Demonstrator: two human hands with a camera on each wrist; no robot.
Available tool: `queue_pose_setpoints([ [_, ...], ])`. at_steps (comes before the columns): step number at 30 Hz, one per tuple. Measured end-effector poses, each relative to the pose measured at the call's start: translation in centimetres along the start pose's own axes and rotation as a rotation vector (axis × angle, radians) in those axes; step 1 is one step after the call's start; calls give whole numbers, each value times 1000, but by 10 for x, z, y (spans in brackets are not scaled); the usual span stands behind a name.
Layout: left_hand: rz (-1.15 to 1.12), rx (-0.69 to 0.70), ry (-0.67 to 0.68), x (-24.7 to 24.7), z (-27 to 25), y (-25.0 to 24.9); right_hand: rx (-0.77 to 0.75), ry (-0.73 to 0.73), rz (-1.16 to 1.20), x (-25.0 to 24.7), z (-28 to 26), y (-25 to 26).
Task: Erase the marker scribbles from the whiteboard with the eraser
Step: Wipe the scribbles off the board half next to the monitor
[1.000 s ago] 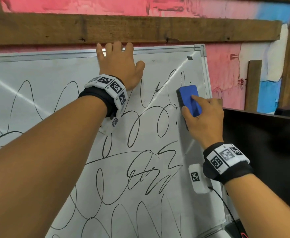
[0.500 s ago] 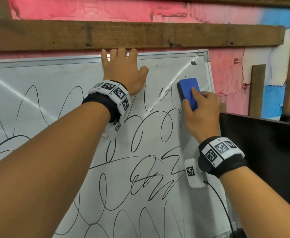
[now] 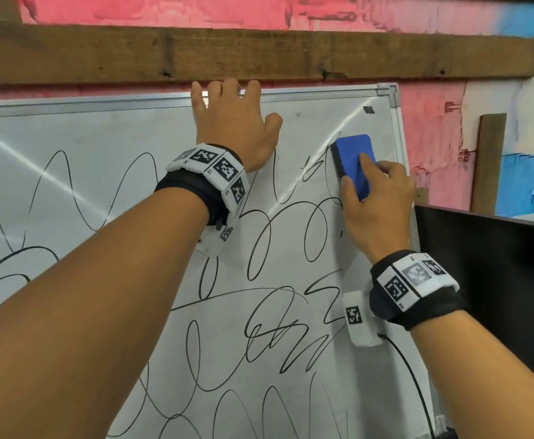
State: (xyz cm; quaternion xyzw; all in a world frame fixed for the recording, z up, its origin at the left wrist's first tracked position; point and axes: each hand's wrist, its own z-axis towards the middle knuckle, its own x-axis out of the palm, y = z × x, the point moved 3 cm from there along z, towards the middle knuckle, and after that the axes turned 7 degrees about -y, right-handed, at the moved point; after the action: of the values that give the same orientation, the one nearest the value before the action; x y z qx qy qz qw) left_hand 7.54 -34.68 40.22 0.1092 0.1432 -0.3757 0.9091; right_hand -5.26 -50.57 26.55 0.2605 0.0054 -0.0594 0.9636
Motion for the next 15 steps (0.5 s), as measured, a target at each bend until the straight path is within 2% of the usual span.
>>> queue_pose_setpoints([
  [3, 1, -5, 10, 0, 0, 0, -4, -33, 39, -1, -15, -6],
  [10, 21, 2, 16, -1, 1, 0, -10, -18, 29, -4, -5, -8],
  [15, 7, -14, 42, -2, 3, -1, -35, 8, 27, -18, -51, -21],
])
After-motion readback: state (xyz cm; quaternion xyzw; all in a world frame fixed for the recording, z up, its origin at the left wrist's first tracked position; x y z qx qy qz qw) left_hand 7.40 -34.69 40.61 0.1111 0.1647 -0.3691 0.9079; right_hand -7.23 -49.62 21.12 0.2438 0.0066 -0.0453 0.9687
